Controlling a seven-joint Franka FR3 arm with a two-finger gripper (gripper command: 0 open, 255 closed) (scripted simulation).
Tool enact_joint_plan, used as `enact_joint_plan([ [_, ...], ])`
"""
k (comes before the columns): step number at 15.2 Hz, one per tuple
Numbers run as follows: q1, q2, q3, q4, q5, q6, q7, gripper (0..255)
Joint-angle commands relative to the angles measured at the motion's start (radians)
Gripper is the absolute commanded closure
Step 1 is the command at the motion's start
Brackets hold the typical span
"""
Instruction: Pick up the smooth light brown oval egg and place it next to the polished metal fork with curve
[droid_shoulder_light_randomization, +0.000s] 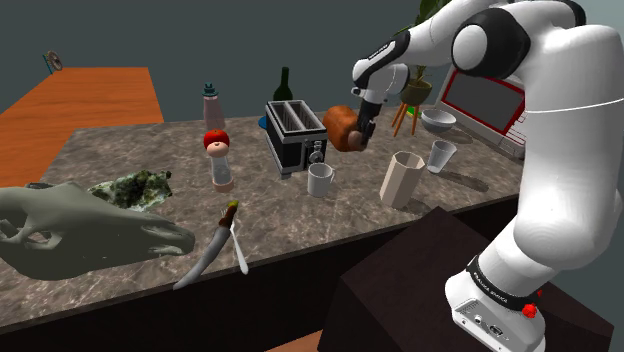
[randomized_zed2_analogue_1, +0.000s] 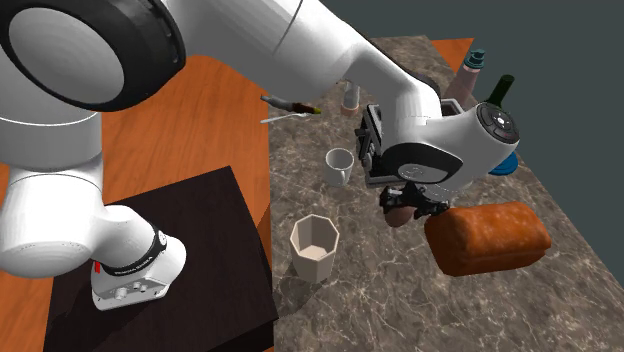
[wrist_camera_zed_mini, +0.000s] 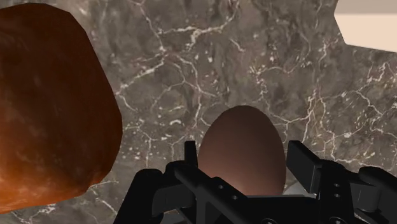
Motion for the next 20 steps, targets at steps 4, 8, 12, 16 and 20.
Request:
enact_joint_plan([
  [4, 0.006, -0.038, -0.011, 0.013, -0.02, -0.048, 0.016, 255],
  [8, 0.047, -0.096, -0.011, -0.057, -0.035, -0.026, 0.053, 255],
  [12, 0.122, -0.184, 0.0, -0.188, -0.055, 0.035, 0.127, 255],
  [16, 0.193, -0.261, 0.019, -0.297, -0.076, 0.087, 0.211, 255],
  [20, 0.258, -0.326, 0.045, -0.388, -0.094, 0.133, 0.303, 255],
])
